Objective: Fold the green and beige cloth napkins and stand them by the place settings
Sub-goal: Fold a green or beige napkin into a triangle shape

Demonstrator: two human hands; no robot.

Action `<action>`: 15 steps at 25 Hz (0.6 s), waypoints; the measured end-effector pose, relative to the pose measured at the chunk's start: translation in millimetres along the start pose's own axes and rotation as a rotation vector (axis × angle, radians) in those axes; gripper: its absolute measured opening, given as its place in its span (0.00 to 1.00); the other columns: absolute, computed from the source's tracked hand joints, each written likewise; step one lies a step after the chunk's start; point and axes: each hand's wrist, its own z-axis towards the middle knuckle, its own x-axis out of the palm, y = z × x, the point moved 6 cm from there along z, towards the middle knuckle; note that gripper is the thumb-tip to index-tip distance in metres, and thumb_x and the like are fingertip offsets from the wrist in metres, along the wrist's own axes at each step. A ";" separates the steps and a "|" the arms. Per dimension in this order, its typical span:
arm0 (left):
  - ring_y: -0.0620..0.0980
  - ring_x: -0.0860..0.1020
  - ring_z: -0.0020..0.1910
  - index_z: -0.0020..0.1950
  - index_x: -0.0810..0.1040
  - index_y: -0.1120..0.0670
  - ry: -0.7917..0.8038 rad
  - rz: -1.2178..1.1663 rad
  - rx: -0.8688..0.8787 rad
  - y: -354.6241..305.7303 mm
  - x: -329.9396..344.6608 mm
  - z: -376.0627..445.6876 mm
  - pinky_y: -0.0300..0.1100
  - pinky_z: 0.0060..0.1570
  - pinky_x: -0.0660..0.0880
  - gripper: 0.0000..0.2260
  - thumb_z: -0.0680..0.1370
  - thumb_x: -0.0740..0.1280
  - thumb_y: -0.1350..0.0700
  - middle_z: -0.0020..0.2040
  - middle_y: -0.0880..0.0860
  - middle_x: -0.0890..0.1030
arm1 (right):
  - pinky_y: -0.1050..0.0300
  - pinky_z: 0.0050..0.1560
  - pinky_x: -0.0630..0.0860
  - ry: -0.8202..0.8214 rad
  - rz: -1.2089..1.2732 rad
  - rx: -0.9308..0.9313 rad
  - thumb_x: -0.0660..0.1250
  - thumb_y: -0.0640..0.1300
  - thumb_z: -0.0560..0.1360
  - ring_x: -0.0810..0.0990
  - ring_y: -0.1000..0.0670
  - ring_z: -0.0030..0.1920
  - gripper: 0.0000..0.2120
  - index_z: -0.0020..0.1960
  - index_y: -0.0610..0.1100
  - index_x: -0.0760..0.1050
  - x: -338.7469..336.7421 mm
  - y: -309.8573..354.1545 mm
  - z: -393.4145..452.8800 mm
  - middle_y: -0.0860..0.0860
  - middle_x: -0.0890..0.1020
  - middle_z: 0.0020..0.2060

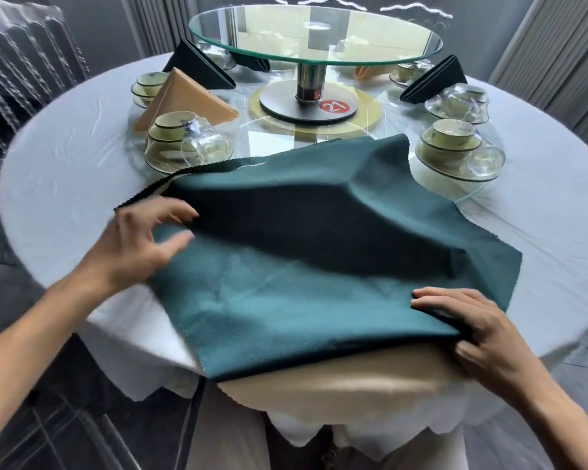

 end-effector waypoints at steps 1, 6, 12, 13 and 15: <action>0.44 0.80 0.53 0.56 0.82 0.50 0.166 -0.101 0.144 -27.9 6.1 -20.1 0.43 0.57 0.74 0.12 0.73 0.74 0.50 0.54 0.46 0.83 | 0.64 0.64 0.68 0.033 0.049 -0.017 0.55 0.33 0.52 0.76 0.58 0.61 0.37 0.55 0.56 0.81 -2.8 -3.0 1.0 0.66 0.79 0.59; 0.36 0.66 0.71 0.74 0.68 0.40 0.604 0.002 0.409 -55.4 45.1 -87.2 0.35 0.69 0.60 0.36 0.68 0.73 0.38 0.71 0.35 0.69 | 0.62 0.35 0.67 0.068 0.236 0.156 0.62 0.65 0.72 0.73 0.57 0.32 0.21 0.36 0.48 0.76 -32.2 -7.6 18.8 0.61 0.74 0.29; 0.38 0.76 0.59 0.63 0.78 0.43 0.373 -0.039 0.331 -62.0 48.9 -81.8 0.44 0.55 0.74 0.19 0.72 0.69 0.46 0.58 0.35 0.79 | 0.53 0.34 0.68 -0.024 -0.031 0.195 0.67 0.58 0.74 0.72 0.55 0.30 0.18 0.34 0.45 0.74 -26.1 1.3 31.1 0.55 0.73 0.25; 0.39 0.77 0.57 0.61 0.78 0.44 0.345 -0.029 0.334 -63.7 51.0 -81.2 0.44 0.54 0.75 0.19 0.71 0.66 0.50 0.56 0.36 0.80 | 0.53 0.39 0.73 -0.017 -0.037 0.208 0.71 0.48 0.73 0.77 0.57 0.34 0.05 0.38 0.51 0.78 -24.0 -3.3 29.6 0.58 0.79 0.30; 0.40 0.78 0.54 0.59 0.78 0.43 0.297 -0.082 0.252 -61.0 51.8 -76.2 0.41 0.53 0.74 0.22 0.67 0.61 0.54 0.53 0.36 0.81 | 0.53 0.49 0.77 0.060 -0.032 0.193 0.68 0.32 0.68 0.81 0.56 0.46 0.23 0.51 0.59 0.78 -21.0 -10.3 26.7 0.60 0.83 0.43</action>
